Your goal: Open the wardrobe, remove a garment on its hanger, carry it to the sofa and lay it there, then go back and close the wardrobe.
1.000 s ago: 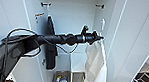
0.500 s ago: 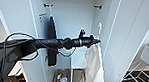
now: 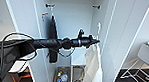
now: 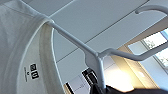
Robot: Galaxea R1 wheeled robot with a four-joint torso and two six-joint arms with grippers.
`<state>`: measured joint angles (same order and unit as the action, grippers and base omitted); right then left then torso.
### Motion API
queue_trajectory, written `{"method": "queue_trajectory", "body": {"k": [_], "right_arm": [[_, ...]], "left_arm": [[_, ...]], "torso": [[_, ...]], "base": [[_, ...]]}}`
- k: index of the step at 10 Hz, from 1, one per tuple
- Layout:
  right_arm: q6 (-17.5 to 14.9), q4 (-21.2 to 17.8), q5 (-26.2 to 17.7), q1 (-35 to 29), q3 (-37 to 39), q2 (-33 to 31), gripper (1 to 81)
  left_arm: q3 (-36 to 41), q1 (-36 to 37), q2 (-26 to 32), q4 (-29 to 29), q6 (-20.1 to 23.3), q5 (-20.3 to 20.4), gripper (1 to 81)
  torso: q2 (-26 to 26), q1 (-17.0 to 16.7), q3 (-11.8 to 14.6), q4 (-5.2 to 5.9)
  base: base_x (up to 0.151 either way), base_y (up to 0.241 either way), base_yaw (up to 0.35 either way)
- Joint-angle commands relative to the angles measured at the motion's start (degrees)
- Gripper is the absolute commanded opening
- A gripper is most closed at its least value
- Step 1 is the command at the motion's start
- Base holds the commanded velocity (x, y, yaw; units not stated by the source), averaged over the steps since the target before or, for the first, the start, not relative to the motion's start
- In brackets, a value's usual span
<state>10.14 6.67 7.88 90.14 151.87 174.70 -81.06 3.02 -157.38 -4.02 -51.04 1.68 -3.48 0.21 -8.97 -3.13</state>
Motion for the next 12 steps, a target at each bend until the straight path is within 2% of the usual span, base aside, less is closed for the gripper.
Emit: {"method": "queue_trajectory", "body": {"k": [1, 7, 12], "right_arm": [[-0.12, 0.45, -3.04, -1.75, -0.36, 0.41, 81.1], [-0.21, 0.46, -2.95, -1.58, -0.36, 0.5, 81.1], [-0.22, 0.45, -2.95, -1.49, -0.36, 0.5, 81.1]], "left_arm": [[1.07, 10.2, 0.22, 1.65, 0.76, 3.15, 1.0], [2.83, 8.97, 1.63, 2.27, 0.68, 3.32, 1.0], [4.5, 8.0, 2.32, 2.35, 0.68, 3.24, 1.0]], "torso": [[0.0, 0.0, 0.0, 0.02], [0.0, 0.0, 0.0, 0.0], [-0.02, -0.05, 0.0, 0.0]], "base": [[-0.132, 0.0, 0.0], [-0.105, 0.0, 0.0], [0.0, 0.0, 0.0]]}}
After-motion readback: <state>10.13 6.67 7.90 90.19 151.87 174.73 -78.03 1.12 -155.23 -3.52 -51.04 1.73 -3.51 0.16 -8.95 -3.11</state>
